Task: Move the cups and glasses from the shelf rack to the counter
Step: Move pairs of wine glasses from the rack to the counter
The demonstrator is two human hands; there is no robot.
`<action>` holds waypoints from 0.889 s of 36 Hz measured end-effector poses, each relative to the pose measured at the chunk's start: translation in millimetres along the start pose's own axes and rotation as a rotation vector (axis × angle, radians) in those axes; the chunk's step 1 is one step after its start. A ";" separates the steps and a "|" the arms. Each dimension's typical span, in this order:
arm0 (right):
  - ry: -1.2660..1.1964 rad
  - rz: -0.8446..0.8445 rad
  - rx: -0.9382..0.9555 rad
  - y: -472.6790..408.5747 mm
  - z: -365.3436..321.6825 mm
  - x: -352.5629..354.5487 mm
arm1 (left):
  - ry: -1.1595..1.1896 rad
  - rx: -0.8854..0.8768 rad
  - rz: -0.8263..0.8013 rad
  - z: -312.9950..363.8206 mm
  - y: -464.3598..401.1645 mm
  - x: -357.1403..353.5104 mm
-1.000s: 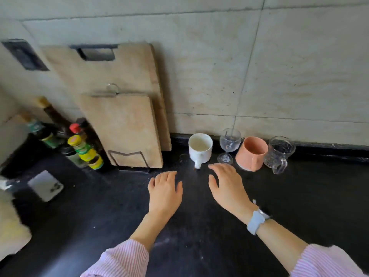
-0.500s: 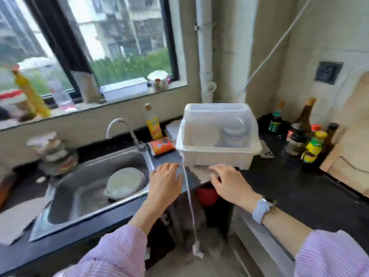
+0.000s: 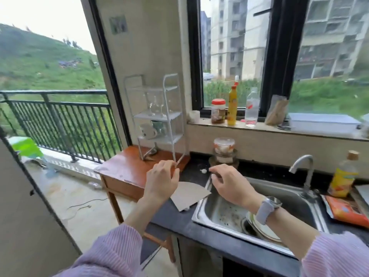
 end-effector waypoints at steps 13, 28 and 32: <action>-0.196 -0.037 0.121 -219.4 -64.9 -175.3 | 0.045 0.190 0.082 -175.3 -179.0 -22.9; -0.332 -0.003 -0.038 -380.2 -58.9 -287.5 | 0.189 0.212 0.093 -285.4 -333.9 -108.5; -0.392 0.086 -0.184 -416.6 -42.6 -310.0 | 0.335 0.267 0.048 -307.0 -378.5 -151.1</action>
Point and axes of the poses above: each hand's wrist, its own y-axis away from the middle knuckle, its own x-axis out of the back of the hand, z = x × y, the point moved 10 cm from there along -y, towards the middle knuckle, and after that the axes turned 14 degrees about z, right-handed, at the moved point
